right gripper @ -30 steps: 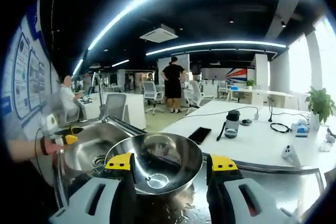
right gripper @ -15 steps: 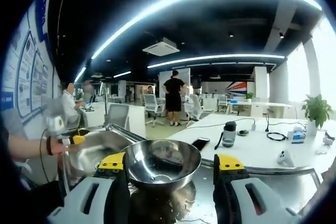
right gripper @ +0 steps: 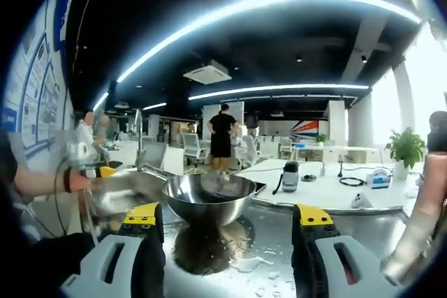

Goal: Pick up bowl with dirty water move over sink pour dirty water into sink return bowl to place

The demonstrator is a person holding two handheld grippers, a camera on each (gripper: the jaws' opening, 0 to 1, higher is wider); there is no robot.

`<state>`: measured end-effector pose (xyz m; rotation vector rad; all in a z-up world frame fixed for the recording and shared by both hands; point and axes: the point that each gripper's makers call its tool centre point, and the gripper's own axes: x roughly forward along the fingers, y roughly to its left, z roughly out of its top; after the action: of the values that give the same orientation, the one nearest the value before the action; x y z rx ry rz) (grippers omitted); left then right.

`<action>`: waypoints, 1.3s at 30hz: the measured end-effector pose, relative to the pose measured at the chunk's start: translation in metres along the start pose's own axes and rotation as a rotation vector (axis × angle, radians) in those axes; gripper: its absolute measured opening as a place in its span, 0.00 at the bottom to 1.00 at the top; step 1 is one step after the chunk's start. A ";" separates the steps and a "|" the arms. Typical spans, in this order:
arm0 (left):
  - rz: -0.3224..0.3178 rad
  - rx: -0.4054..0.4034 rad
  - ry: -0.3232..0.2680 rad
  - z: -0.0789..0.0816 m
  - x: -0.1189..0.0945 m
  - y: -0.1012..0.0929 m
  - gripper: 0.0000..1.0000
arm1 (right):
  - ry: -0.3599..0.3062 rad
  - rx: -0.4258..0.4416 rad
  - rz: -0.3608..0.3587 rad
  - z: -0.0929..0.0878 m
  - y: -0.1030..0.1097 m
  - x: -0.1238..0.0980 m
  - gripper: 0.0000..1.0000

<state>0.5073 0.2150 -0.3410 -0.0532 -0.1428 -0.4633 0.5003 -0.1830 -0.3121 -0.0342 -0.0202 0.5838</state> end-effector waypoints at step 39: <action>0.041 -0.035 -0.071 0.017 -0.013 0.019 0.60 | -0.178 -0.022 -0.003 -0.021 -0.019 -0.006 0.69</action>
<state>0.5019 0.2389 -0.3266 -0.1066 -0.2029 -0.4229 0.5063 -0.2027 -0.3326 -0.0036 -0.1993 0.5823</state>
